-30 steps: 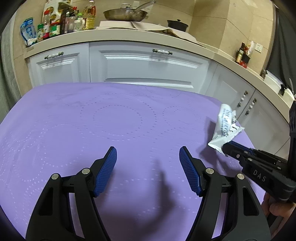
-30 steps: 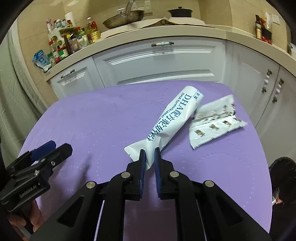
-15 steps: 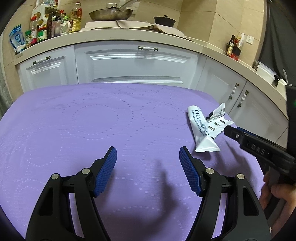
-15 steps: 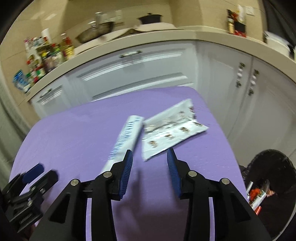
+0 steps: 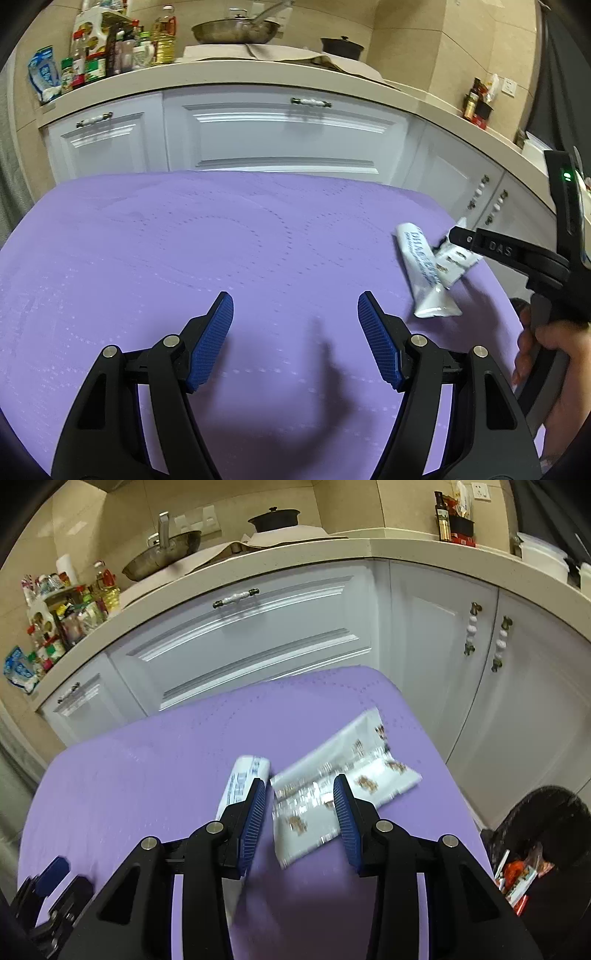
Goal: Collect trash
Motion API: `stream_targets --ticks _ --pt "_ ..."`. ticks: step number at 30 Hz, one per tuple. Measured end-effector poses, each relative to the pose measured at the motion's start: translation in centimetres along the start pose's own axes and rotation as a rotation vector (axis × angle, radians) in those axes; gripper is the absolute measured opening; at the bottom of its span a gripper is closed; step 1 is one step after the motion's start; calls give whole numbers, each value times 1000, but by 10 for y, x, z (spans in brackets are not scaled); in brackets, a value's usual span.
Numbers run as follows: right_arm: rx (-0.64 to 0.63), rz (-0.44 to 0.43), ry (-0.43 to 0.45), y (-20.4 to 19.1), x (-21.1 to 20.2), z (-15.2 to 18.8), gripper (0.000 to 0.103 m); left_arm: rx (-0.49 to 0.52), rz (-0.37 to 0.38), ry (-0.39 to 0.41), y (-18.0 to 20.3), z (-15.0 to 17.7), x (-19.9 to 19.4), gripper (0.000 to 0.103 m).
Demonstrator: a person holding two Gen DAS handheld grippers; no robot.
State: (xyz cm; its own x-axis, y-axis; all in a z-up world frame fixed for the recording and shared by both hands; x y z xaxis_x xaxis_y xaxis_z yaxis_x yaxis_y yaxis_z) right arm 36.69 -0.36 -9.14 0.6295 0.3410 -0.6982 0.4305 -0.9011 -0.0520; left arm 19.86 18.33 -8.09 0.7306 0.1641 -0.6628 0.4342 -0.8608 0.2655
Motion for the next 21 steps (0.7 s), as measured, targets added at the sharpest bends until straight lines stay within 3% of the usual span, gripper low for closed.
stream_targets --ticks 7,9,11,21 --pt "-26 43 -86 1 20 11 39 -24 0 -6 -13 0 -1 68" --pt "-36 43 -90 4 16 18 32 -23 7 -10 -12 1 0 68" --pt "-37 37 -94 6 14 22 19 -21 13 -15 -10 2 1 68" --pt "-25 3 -52 24 -4 37 3 32 69 -43 28 10 4 68"
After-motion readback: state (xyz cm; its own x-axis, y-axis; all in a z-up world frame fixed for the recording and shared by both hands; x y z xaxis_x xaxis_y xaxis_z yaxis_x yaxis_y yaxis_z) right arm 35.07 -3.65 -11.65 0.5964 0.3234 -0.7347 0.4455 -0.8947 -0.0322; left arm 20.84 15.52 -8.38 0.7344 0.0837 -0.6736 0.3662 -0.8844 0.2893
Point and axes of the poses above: each gripper's, at about its wrist camera, not at the fingertips, and x roughly the way its jaws point, y to its right, z to its underside, the point moved 3 cm from there along x, roughly the way its jaws point, and after that the axes turned 10 degrees about -x, right-handed, at the moved point
